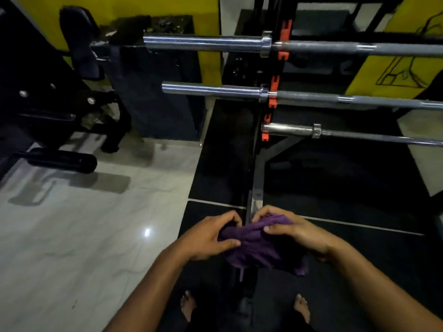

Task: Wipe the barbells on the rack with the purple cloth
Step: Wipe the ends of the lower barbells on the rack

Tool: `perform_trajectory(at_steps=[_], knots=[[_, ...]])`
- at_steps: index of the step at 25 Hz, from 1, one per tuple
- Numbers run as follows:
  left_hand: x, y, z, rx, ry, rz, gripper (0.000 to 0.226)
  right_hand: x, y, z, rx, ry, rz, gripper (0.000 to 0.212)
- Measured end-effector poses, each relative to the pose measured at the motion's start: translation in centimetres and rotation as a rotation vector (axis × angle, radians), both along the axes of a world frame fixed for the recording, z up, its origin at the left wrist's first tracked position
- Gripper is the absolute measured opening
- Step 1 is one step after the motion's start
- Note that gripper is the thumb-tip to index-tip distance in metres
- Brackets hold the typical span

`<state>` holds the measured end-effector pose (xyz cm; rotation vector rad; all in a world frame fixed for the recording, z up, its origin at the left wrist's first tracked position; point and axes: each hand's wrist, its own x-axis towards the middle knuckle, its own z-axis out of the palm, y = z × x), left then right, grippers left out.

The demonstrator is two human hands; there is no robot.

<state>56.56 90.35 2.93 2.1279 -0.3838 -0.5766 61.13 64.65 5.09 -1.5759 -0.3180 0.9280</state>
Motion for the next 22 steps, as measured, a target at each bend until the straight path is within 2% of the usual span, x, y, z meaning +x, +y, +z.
perform_trajectory(at_steps=[4,5,8,11,14,19,22], knots=[[0.1,9.6,0.2,-0.056,-0.092,-0.023,0.02,0.6,9.2,3.3,-0.276,-0.562,0.128,0.01],[0.3,11.5,0.6,-0.027,-0.123,-0.033,0.021,1.0,10.9,4.6,-0.319,-0.644,0.156,0.011],[2.3,16.1,1.9,0.125,-0.194,-0.042,0.022,2.5,14.3,7.9,-0.36,-0.795,0.185,0.011],[6.7,17.9,4.6,0.206,-0.346,0.001,0.036,5.1,14.5,10.5,-0.433,-0.906,0.143,0.014],[12.0,16.7,8.9,0.212,-0.456,-0.049,0.04,6.9,12.3,11.8,-0.469,-0.93,-0.048,0.018],[21.3,11.4,14.5,0.246,-0.465,-0.187,0.04,9.5,7.7,12.5,-0.449,-0.957,-0.465,0.018],[27.1,6.1,17.0,0.136,-0.537,-0.227,0.039,12.1,5.1,11.9,-0.511,-1.04,-0.73,0.017]])
